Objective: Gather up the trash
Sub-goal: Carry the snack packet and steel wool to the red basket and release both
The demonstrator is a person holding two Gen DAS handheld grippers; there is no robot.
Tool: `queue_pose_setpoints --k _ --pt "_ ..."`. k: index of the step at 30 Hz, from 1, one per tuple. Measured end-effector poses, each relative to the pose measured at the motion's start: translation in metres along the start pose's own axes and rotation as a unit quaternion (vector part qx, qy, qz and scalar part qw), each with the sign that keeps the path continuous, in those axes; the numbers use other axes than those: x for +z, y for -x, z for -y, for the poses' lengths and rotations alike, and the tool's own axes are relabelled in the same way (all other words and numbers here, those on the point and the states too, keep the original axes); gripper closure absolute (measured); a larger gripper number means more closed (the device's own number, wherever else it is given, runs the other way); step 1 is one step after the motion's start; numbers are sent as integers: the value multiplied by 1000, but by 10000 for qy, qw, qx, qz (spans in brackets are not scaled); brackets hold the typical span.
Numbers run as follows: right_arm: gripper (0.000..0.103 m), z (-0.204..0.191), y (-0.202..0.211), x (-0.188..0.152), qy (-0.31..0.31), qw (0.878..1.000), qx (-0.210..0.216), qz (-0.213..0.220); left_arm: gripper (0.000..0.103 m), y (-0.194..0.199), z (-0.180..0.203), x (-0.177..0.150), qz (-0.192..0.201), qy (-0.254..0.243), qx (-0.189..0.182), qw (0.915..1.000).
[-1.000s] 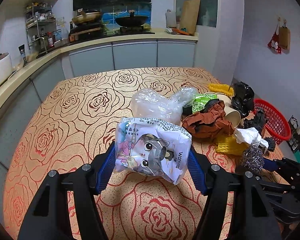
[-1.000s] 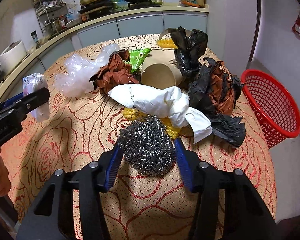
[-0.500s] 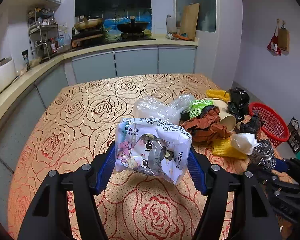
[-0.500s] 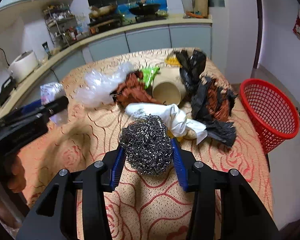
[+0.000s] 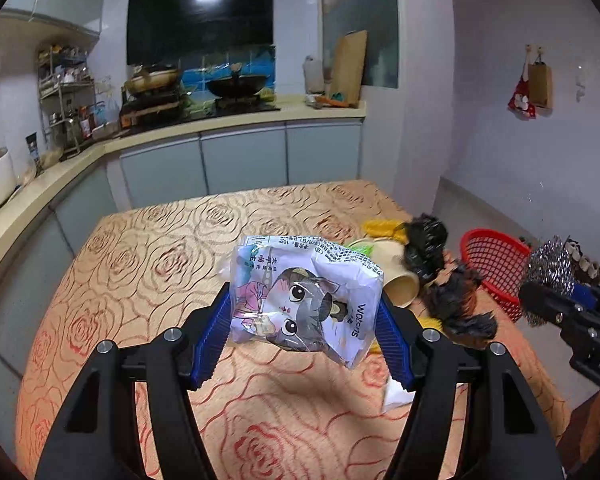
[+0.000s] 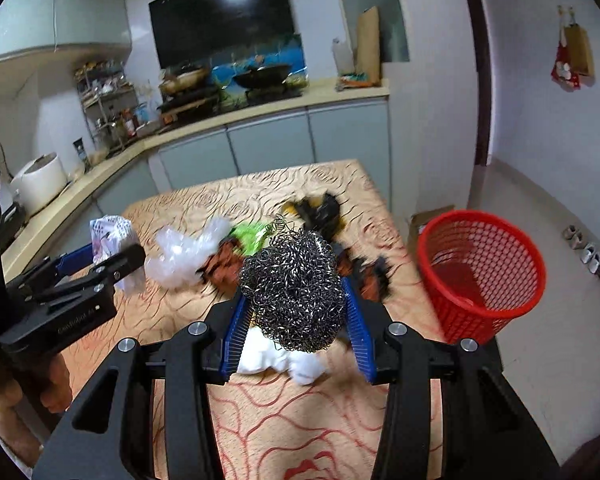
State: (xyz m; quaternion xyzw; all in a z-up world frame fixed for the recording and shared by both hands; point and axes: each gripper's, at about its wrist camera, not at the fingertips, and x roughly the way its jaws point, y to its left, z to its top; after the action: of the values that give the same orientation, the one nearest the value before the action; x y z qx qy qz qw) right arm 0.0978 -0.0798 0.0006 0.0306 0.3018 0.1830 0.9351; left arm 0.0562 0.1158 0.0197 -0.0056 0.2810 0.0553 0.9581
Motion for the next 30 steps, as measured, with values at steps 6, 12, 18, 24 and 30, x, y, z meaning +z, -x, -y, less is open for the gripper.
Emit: queue_pose_setpoints --k 6,12,18,24,30 --pt "59 28 8 13 -169 9991 -325 220 39 -4 25 15 145 -161 -251 9995" --pt "59 56 13 22 -351 9967 -630 376 39 -11 54 28 232 -347 -528 9977" --pt "59 85 18 27 -511 9927 -959 518 39 -26 85 41 249 -493 -812 9952" --pt "59 116 18 29 -651 9881 -1271 571 39 -46 118 50 207 -599 -1052 9924" --pt "59 138 11 30 -734 9850 -1459 550 39 -70 145 55 89 -646 -1239 9902"
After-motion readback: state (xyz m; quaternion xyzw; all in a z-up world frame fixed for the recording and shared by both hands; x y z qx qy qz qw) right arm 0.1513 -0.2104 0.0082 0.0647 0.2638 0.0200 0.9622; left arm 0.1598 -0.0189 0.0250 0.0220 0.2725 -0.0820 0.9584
